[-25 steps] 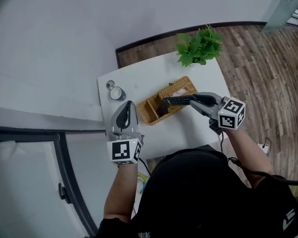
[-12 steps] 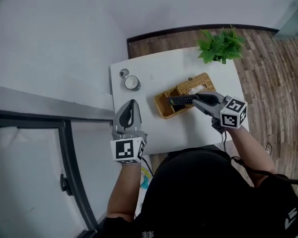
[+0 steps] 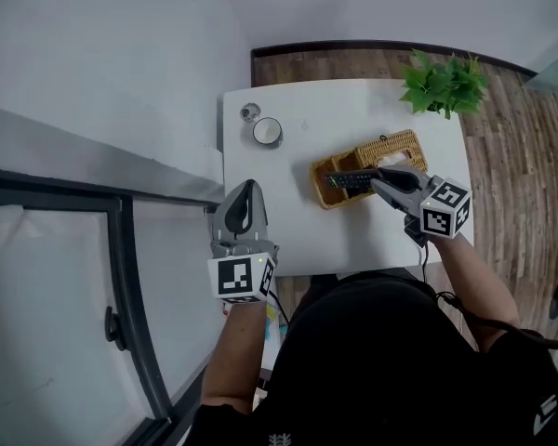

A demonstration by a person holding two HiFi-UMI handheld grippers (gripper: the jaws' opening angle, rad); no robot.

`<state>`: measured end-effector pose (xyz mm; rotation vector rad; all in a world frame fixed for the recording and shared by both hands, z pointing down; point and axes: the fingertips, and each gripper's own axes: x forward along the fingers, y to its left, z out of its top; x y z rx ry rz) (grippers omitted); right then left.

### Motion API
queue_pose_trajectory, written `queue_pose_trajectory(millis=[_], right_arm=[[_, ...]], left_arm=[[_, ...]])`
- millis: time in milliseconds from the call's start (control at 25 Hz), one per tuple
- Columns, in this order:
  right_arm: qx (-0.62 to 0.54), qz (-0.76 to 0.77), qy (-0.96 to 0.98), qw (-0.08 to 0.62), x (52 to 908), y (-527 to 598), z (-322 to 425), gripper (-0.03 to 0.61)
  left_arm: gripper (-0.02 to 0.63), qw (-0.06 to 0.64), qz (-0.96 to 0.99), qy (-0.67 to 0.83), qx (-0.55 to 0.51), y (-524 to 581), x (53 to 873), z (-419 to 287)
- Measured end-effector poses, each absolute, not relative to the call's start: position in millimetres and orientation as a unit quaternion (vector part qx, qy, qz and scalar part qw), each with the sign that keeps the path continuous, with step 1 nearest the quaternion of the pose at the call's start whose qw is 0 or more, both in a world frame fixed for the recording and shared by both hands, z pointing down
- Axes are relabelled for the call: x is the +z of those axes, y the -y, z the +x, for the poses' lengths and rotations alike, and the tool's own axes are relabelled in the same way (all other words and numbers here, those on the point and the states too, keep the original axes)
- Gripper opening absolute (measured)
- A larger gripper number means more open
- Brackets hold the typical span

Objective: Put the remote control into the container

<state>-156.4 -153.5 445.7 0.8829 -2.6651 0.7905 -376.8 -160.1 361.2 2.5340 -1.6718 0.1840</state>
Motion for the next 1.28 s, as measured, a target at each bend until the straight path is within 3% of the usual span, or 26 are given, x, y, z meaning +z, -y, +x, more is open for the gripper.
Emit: queue_pose_trajectory(millis=[560, 1280], right_arm=[[0.25, 0.314, 0.897, 0.183, 488, 148, -183, 0.088], [0.284, 0.337, 0.874, 0.203, 536, 146, -199, 0.092]], left_arm=[[0.002, 0.084, 0.829, 0.549, 0.064, 160, 401, -406], [0.002, 0.133, 0.838, 0.522, 0.088, 160, 456, -404]])
